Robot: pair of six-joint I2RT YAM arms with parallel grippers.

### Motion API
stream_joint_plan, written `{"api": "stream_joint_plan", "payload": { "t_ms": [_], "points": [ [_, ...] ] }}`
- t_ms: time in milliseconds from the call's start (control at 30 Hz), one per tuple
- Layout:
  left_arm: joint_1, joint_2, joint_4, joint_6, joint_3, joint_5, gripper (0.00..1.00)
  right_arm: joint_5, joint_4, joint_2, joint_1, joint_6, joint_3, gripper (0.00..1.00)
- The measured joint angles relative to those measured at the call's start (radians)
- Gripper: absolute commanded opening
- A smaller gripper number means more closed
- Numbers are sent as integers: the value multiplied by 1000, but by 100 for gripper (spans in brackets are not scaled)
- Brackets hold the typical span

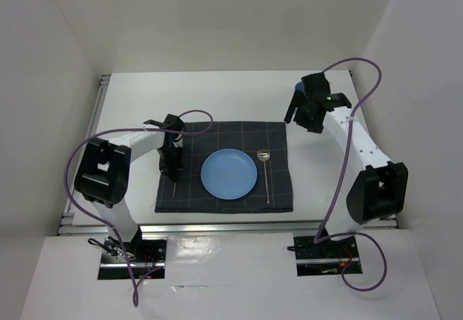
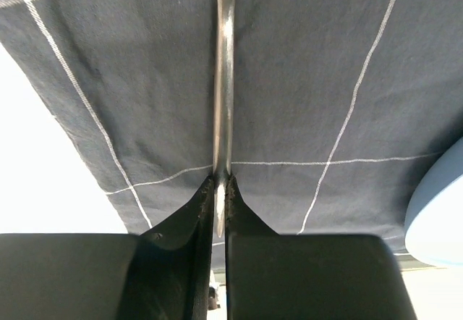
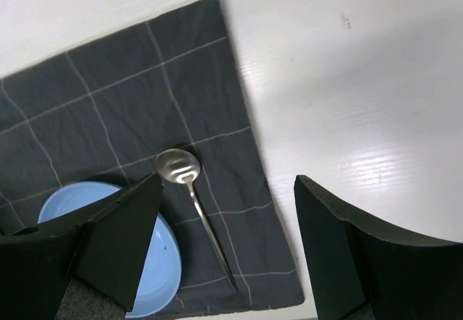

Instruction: Set the dinner table for one person

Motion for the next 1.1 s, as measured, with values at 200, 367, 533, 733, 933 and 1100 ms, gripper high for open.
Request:
{"api": "stream_joint_plan", "payload": {
  "t_ms": [200, 367, 533, 733, 933, 1100],
  "points": [
    [2, 0, 0, 0, -7, 7, 18, -45, 15, 68, -140, 0, 43, 84],
    [2, 0, -2, 5, -7, -5, 48, -79, 50, 212, -217, -11, 212, 84],
    [2, 0, -11, 5, 1, -4, 48, -68, 84, 408, -229, -43, 434, 84],
    [2, 0, -37, 7, 58, -3, 48, -29, 83, 618, -235, -61, 632, 77],
    [2, 0, -48, 30, 122, -3, 46, -13, 79, 699, -248, -80, 650, 28],
    [6, 0, -66, 32, 146, -5, 45, 12, 79, 705, -251, -91, 650, 0]
  ]
}}
